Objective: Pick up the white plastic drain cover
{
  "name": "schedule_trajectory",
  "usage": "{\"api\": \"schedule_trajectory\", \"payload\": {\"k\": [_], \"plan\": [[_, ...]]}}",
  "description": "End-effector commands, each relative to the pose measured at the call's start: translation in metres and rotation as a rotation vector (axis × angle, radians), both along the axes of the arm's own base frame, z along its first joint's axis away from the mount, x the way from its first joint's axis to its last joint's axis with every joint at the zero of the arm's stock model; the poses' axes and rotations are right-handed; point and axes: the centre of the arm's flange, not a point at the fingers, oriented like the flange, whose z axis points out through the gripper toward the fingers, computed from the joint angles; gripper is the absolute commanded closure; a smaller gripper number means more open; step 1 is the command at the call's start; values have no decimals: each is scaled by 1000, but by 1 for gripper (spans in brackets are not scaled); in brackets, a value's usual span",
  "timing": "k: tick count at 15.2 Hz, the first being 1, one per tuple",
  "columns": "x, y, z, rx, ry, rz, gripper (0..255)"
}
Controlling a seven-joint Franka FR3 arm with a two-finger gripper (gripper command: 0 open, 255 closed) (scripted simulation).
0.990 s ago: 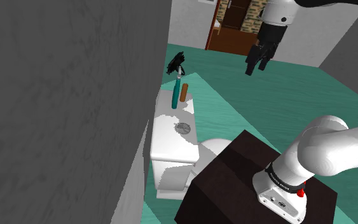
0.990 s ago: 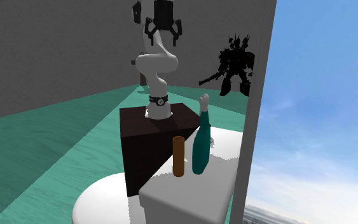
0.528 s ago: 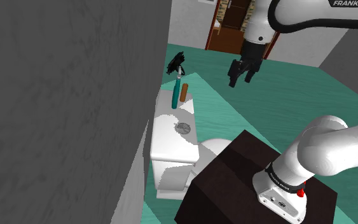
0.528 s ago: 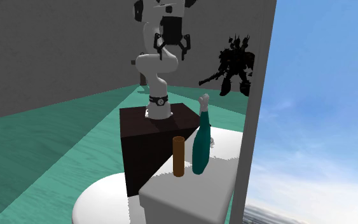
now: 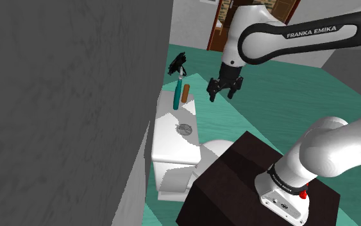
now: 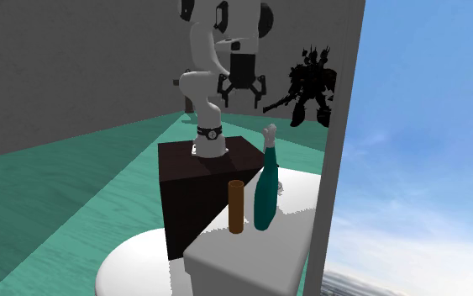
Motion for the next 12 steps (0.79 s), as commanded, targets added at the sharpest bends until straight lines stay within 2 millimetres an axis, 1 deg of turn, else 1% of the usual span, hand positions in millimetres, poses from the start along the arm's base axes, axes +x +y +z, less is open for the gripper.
{"api": "schedule_trajectory", "payload": {"k": [1,7,12], "plan": [[11,8,-21,-2,-7,-46,0],[48,28,-87,-11,-21,-176,0],[82,40,-142,-18,-32,-284,0]]}}
